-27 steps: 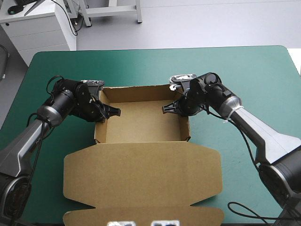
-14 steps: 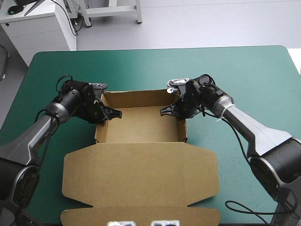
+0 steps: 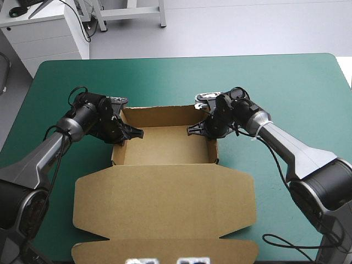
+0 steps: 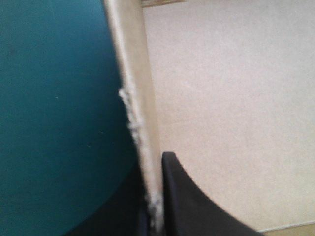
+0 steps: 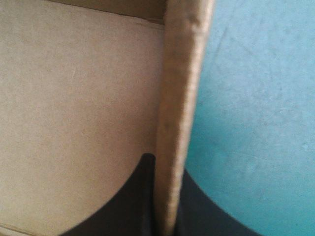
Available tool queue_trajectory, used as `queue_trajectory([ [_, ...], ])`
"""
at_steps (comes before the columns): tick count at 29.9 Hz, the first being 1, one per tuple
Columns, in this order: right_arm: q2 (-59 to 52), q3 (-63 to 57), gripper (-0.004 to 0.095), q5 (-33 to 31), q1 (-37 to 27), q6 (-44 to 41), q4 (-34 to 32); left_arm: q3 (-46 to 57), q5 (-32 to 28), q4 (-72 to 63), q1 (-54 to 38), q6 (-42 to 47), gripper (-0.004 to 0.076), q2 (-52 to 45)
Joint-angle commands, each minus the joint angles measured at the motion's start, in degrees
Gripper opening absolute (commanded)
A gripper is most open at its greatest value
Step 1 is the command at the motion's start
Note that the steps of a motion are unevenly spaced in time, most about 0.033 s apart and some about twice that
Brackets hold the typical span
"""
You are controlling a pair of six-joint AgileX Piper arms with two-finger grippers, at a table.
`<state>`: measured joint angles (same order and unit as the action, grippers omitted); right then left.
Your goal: Fold the box
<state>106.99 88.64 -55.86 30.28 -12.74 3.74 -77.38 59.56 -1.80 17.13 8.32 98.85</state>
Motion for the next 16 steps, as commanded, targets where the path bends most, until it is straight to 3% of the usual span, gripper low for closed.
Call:
queue_trajectory([
  [1,-1.5,1.3,0.0002,2.9,0.2,2.0,-0.4,-0.6,-3.8,-1.3,0.6,-1.6,-0.0006,-0.3],
  [5,-1.5,1.4,0.0116,0.3,0.2,1.8,-2.7,-0.6,-2.4,-1.5,0.6,-2.7,-0.0006,-0.3],
  [8,-1.5,1.4,0.0267,-0.5,0.2,1.4,-4.4,-0.8,-0.8,-1.7,0.6,-4.1,0.0019,-0.3],
  [12,-1.5,1.9,0.0449,-0.8,0.2,0.1,-4.5,-0.8,1.1,-1.7,0.6,-4.1,0.0134,-0.3],
  [16,-1.5,4.2,0.0504,-3.4,0.2,0.1,-5.6,-0.8,1.7,-1.7,0.6,-4.1,0.0289,-0.3],
])
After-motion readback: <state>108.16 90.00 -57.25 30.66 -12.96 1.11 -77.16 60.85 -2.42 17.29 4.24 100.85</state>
